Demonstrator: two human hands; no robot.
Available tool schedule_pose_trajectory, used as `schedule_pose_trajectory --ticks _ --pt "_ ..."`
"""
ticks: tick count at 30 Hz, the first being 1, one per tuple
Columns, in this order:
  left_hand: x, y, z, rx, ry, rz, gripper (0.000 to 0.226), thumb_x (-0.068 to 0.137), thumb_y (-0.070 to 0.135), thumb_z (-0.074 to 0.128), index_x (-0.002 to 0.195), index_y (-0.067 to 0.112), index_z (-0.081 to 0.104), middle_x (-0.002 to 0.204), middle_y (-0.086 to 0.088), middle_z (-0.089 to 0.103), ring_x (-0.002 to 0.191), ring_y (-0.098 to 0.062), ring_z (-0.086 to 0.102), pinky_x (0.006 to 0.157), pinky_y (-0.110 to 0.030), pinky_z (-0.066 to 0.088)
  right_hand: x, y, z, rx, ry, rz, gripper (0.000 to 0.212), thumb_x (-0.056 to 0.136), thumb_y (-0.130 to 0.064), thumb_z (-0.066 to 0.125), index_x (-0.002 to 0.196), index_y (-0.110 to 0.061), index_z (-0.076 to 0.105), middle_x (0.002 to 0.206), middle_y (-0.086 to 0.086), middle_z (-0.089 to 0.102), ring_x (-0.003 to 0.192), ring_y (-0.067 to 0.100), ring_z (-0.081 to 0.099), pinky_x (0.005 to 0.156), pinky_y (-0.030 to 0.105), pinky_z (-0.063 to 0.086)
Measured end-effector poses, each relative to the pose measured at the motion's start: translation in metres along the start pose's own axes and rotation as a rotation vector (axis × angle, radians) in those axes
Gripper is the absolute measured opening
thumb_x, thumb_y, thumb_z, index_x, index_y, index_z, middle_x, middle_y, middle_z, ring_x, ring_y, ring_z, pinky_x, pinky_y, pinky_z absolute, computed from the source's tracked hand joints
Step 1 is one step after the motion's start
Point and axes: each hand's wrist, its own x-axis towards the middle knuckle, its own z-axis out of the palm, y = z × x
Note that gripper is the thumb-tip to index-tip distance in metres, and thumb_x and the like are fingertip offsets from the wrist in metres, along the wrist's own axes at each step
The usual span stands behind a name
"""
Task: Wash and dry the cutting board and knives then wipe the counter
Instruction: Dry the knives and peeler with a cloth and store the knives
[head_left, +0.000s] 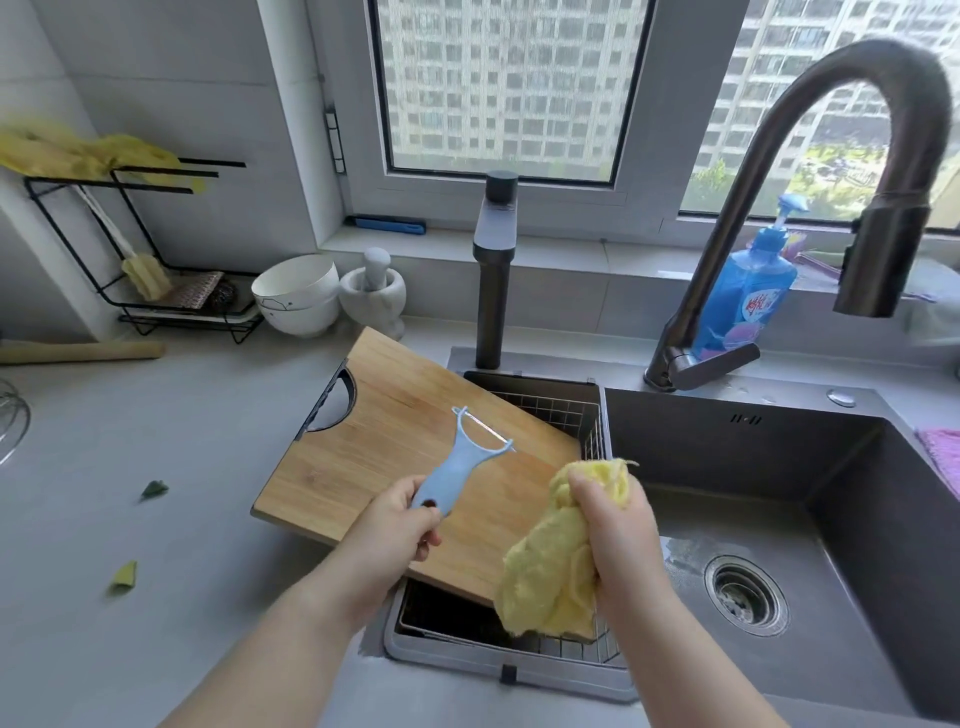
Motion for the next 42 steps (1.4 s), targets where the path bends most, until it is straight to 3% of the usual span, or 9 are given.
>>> schedule_pose_trajectory --ticks 4,7,9,16,20,27,32,37,42 --pt "-0.01 0.004 0.007 0.012 -0.063 0.079 0.024 0.089 -0.003 0.049 0.092 0.019 0.058 0.075 0.001 0.061 0.057 -0.003 0.059 0.049 -0.012 0.043 -0.008 0.001 0.017 -0.422 -0.05 -0.685 0.004 0.068 -0.023 0.059 0.071 -0.026 0.057 0.076 -0.009 0.057 0.072 -0.002 0.05 0.071 0.009 0.038" --pt "-0.013 0.007 0.006 0.048 -0.031 0.12 0.027 0.083 -0.005 0.057 0.082 0.021 0.064 0.064 0.005 0.067 0.056 -0.004 0.061 0.051 -0.016 0.046 -0.01 0.023 0.03 -0.726 -0.119 -1.182 0.023 0.065 -0.021 0.057 0.088 -0.02 0.061 0.093 0.001 0.068 0.089 0.011 0.049 0.082 0.017 0.037" --pt "-0.016 0.009 0.0 0.076 -0.034 0.121 0.03 0.082 -0.005 0.058 0.077 0.024 0.068 0.061 0.004 0.067 0.059 -0.008 0.06 0.057 -0.023 0.051 -0.012 0.033 0.033 -0.813 -0.188 -1.35 0.031 0.063 -0.019 0.054 0.094 -0.023 0.055 0.099 -0.001 0.068 0.092 0.014 0.048 0.081 0.023 0.04" --pt "-0.026 0.007 -0.006 0.231 -0.106 0.149 0.02 0.089 0.012 0.055 0.088 0.03 0.063 0.064 0.007 0.063 0.063 -0.005 0.058 0.056 -0.017 0.043 0.01 0.021 0.03 -0.778 -0.077 -1.229 0.032 0.064 -0.015 0.059 0.096 -0.02 0.06 0.097 0.003 0.07 0.09 0.011 0.046 0.073 0.032 0.055" --pt "-0.025 0.011 -0.013 0.212 -0.103 0.148 0.019 0.091 0.011 0.053 0.083 0.021 0.066 0.052 0.009 0.059 0.046 0.0 0.049 0.052 -0.015 0.04 -0.004 0.032 0.037 -0.793 -0.185 -1.364 0.039 0.065 -0.022 0.053 0.104 -0.025 0.053 0.107 -0.005 0.063 0.096 0.015 0.045 0.085 0.023 0.041" --pt "-0.027 0.015 -0.011 0.1 -0.124 0.143 0.019 0.093 0.013 0.05 0.084 0.019 0.066 0.053 0.007 0.059 0.045 -0.003 0.046 0.051 -0.012 0.041 0.01 0.027 0.029 -0.723 -0.081 -1.253 0.041 0.065 -0.019 0.046 0.105 -0.025 0.051 0.112 -0.01 0.048 0.096 0.011 0.044 0.083 0.022 0.043" --pt "-0.024 0.021 -0.003 -0.085 -0.081 0.15 0.028 0.093 0.012 0.048 0.073 0.012 0.067 0.053 0.004 0.056 0.047 -0.002 0.05 0.046 -0.014 0.042 -0.003 0.034 0.023 -0.749 -0.21 -1.44 0.047 0.066 -0.016 0.053 0.112 -0.022 0.053 0.12 -0.005 0.048 0.106 0.017 0.043 0.102 0.019 0.028" --pt "-0.025 0.02 0.009 0.009 -0.022 0.139 0.02 0.083 0.03 0.058 0.082 0.013 0.068 0.07 -0.007 0.062 0.047 -0.007 0.048 0.048 -0.016 0.042 0.026 0.017 0.008 -0.762 -0.082 -1.353 0.046 0.066 -0.014 0.054 0.111 -0.022 0.049 0.115 -0.009 0.047 0.099 0.014 0.043 0.086 0.027 0.047" --pt "-0.024 0.027 0.012 0.211 0.191 0.2 0.02 0.092 0.02 0.052 0.076 0.026 0.063 0.039 0.008 0.05 0.032 -0.003 0.041 0.043 -0.013 0.038 0.027 0.011 0.001 -0.714 -0.064 -1.4 0.044 0.068 -0.017 0.051 0.111 -0.017 0.047 0.115 -0.001 0.045 0.099 0.016 0.044 0.089 0.022 0.036"
